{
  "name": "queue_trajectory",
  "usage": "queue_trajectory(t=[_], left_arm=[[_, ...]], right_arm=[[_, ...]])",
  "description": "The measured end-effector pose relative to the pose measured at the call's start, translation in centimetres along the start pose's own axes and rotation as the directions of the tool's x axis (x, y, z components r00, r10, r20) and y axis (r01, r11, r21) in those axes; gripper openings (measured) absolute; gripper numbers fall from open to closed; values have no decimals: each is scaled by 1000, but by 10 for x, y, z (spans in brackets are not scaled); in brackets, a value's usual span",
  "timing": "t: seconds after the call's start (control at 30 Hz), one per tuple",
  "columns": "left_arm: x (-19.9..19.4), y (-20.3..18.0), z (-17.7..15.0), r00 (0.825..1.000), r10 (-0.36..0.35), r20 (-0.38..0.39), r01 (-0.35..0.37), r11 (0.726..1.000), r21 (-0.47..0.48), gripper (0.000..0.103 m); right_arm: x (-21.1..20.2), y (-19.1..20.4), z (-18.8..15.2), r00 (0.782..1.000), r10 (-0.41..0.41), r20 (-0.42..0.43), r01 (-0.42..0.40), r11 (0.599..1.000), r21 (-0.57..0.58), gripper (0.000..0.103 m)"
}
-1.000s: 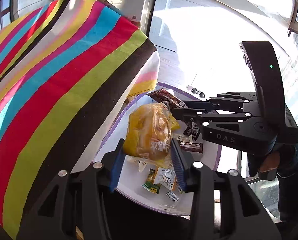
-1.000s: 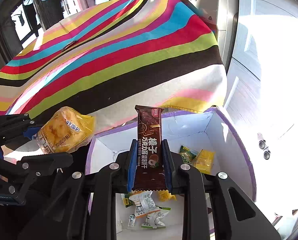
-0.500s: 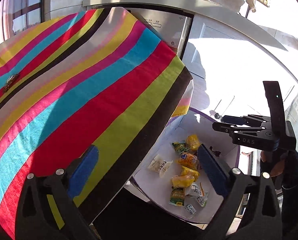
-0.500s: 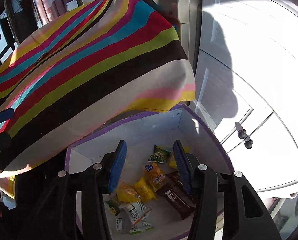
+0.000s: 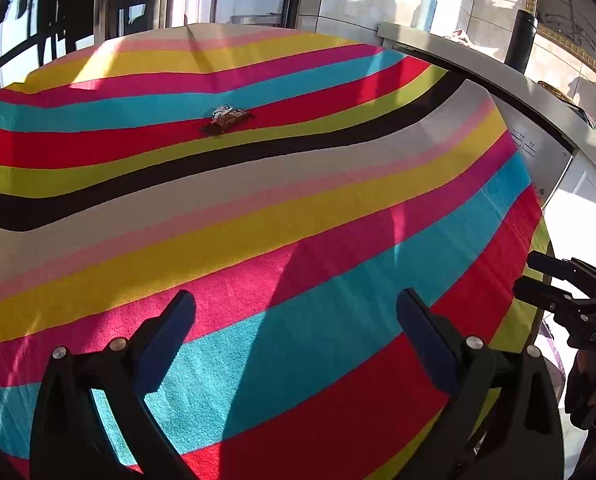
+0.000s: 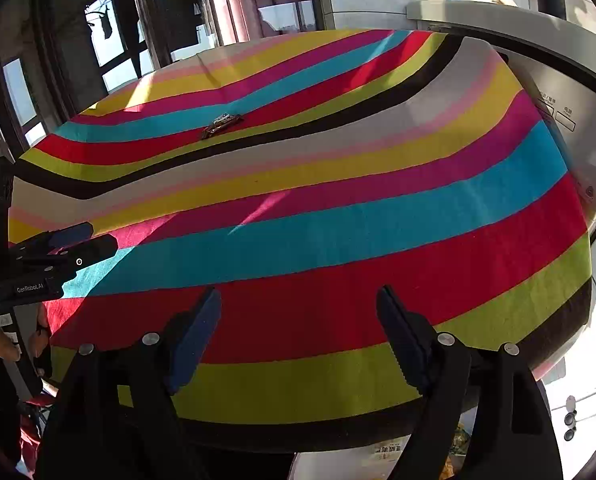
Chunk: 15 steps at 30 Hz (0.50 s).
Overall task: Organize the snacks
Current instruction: 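Move both tools back over the last snacks on the table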
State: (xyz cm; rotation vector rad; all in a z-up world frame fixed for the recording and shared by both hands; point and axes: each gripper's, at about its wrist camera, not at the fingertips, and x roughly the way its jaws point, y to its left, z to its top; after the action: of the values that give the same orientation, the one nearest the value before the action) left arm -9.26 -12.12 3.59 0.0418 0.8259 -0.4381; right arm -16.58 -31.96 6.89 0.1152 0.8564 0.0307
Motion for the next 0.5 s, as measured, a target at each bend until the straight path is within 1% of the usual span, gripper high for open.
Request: queue_trajectory(t=[0.07, 0.13, 0.23, 0.3, 0.43, 0.5], left_arm=[[8, 22, 9, 1000, 24, -10, -24, 999, -34, 100], [13, 39, 17, 999, 38, -11, -38, 998, -57, 100], [17, 61, 30, 998, 70, 3, -69, 994, -86, 100], [19, 75, 35, 996, 89, 3, -88, 990, -115, 100], [19, 95, 38, 993, 116, 18, -112, 980, -166, 100], [18, 105, 38, 993, 116, 22, -109, 975, -195, 100]], right_arm=[[26, 18, 23, 1000, 13, -13, -13, 998, -56, 85], [54, 31, 48, 998, 41, -45, -44, 996, -74, 86], [93, 42, 86, 987, 135, -88, -136, 991, -4, 86], [117, 52, 110, 979, 178, -99, -175, 984, 44, 86], [168, 78, 155, 976, 185, -114, -173, 979, 109, 86], [195, 92, 178, 985, 137, -109, -121, 983, 138, 86]])
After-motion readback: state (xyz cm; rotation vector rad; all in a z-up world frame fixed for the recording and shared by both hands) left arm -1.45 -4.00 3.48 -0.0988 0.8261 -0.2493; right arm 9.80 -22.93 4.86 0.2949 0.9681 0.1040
